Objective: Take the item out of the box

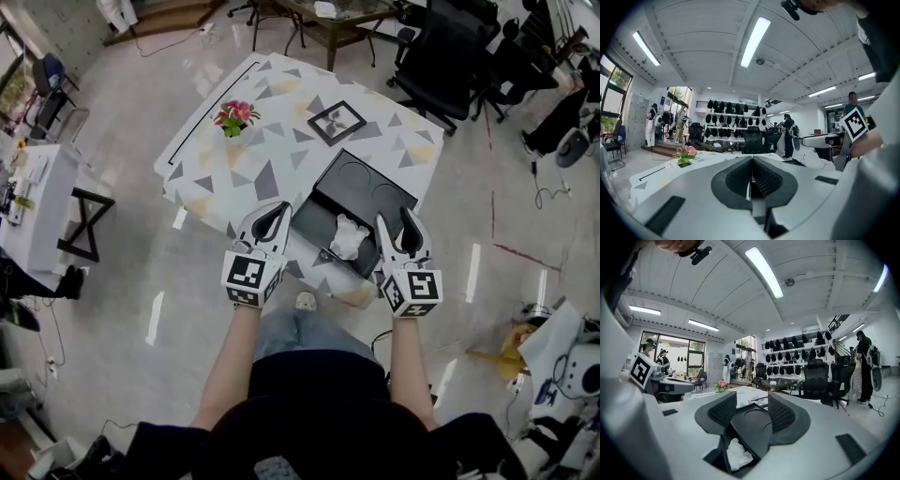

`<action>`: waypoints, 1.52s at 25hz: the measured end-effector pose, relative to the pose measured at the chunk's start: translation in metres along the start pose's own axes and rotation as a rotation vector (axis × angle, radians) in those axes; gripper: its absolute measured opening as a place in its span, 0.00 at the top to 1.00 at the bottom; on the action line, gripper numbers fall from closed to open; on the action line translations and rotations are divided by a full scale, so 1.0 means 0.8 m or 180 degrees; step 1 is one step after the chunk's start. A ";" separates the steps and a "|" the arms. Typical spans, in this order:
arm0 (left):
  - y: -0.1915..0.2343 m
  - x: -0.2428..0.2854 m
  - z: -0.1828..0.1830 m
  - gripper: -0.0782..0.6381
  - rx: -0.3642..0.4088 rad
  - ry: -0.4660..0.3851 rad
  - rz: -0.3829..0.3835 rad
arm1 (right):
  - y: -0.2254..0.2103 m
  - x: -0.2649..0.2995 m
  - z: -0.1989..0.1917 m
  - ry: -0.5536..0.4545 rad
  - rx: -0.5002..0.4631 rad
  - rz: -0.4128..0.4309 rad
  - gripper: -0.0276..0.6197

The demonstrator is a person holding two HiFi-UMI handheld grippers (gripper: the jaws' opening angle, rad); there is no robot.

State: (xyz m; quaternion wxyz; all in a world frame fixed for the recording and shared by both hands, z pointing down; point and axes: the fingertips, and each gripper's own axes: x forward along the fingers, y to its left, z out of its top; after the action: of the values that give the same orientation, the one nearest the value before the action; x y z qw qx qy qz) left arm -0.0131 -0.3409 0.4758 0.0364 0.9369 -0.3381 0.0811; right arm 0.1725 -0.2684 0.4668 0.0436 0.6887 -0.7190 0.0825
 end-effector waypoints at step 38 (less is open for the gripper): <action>-0.024 0.093 -0.011 0.86 -0.0023 0.0236 -0.0906 | 0.058 0.044 -0.152 0.2571 0.0417 -0.0277 0.69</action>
State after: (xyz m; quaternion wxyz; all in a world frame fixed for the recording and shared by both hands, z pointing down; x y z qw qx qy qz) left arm 0.0540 -0.3719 0.4971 0.0634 0.9716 -0.2006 0.1084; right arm 0.1181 -0.2798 0.5902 0.2818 0.6320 -0.6076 0.3899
